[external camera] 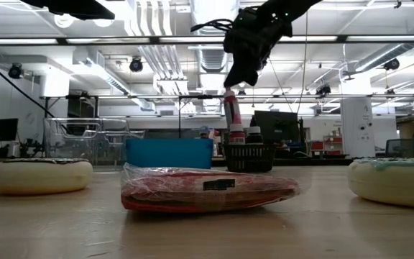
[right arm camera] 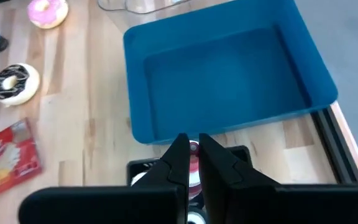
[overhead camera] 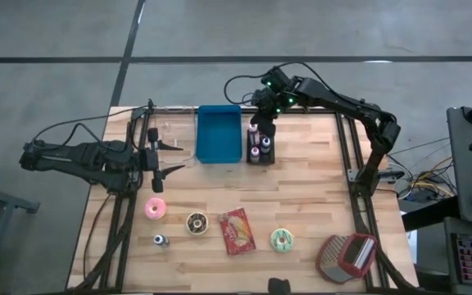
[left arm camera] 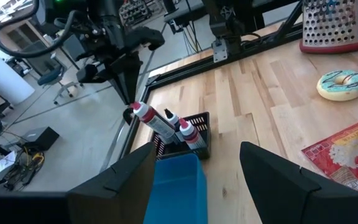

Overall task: Pick & Place Food Item
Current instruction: Put the pink food coloring into the black bin, then put the black food coloring into the black bin

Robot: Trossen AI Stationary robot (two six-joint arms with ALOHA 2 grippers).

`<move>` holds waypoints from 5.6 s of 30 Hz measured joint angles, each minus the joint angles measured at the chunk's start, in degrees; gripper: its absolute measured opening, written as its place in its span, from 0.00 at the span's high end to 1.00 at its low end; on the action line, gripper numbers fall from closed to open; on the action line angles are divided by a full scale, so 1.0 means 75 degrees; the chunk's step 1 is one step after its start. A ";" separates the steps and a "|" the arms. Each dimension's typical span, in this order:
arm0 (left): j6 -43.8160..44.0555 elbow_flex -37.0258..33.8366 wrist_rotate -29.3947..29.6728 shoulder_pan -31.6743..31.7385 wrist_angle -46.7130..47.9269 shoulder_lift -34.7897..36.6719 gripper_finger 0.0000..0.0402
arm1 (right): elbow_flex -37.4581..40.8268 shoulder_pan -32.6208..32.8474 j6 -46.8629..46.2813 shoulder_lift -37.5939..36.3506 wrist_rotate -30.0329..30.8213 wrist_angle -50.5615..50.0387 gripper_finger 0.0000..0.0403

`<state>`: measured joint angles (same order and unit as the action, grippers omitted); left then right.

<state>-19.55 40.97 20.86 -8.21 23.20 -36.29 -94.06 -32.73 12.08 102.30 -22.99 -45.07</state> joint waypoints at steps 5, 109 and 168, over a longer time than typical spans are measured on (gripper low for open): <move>0.0000 0.0000 0.0000 0.0000 0.0000 0.0000 0.41 | 0.0376 0.0015 0.0011 0.0010 0.0096 0.0640 0.97; -0.0026 0.0000 0.0006 0.0000 0.0006 -0.0003 0.41 | 0.2147 -0.0172 -0.1144 -0.0346 0.0268 0.2833 0.65; 0.1871 0.0017 -0.0478 0.0000 0.0633 -0.0131 0.41 | 0.4666 0.2264 -0.0992 -0.4898 0.0034 0.5102 0.74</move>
<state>-5.52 41.10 17.28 -8.21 27.94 -37.28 -59.06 -15.75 4.64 65.56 -22.73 -6.81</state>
